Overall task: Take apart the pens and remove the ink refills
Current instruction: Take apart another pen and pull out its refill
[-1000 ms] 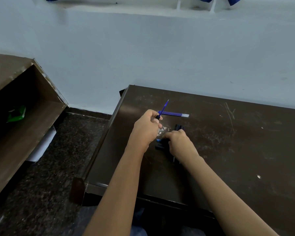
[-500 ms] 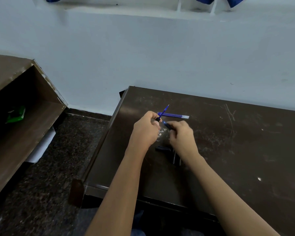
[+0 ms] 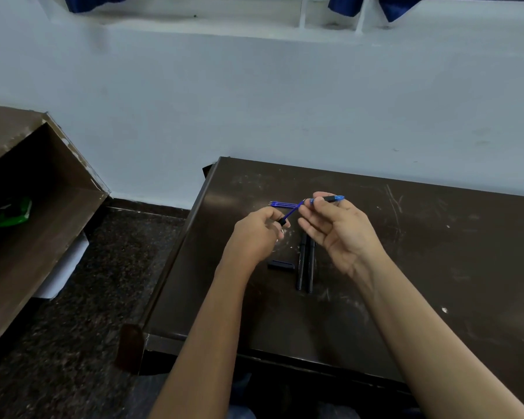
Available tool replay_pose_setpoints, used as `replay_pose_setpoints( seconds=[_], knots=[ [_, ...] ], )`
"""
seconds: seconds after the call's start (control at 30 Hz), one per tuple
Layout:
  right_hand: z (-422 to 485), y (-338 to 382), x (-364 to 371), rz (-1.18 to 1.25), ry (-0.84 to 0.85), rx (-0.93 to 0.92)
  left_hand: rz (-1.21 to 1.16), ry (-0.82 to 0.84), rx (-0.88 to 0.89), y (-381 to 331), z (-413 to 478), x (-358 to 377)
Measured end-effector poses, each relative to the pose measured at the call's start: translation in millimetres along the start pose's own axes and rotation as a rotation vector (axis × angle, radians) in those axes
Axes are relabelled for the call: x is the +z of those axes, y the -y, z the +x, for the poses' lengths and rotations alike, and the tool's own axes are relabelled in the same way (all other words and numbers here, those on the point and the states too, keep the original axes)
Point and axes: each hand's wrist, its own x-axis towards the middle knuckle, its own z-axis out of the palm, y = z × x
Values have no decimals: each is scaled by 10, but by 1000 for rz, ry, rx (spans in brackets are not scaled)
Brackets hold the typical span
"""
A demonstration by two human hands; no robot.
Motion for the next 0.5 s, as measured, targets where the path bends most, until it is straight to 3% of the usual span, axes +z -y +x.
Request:
replay_pose_setpoints(
  seconds=[0.2, 0.5],
  knots=[
    [-40, -95, -144, 15, -19, -21, 46, 113, 3, -28, -29, 21],
    [-20, -62, -150, -129, -3, -81, 85, 152, 12, -44, -16, 45]
  ],
)
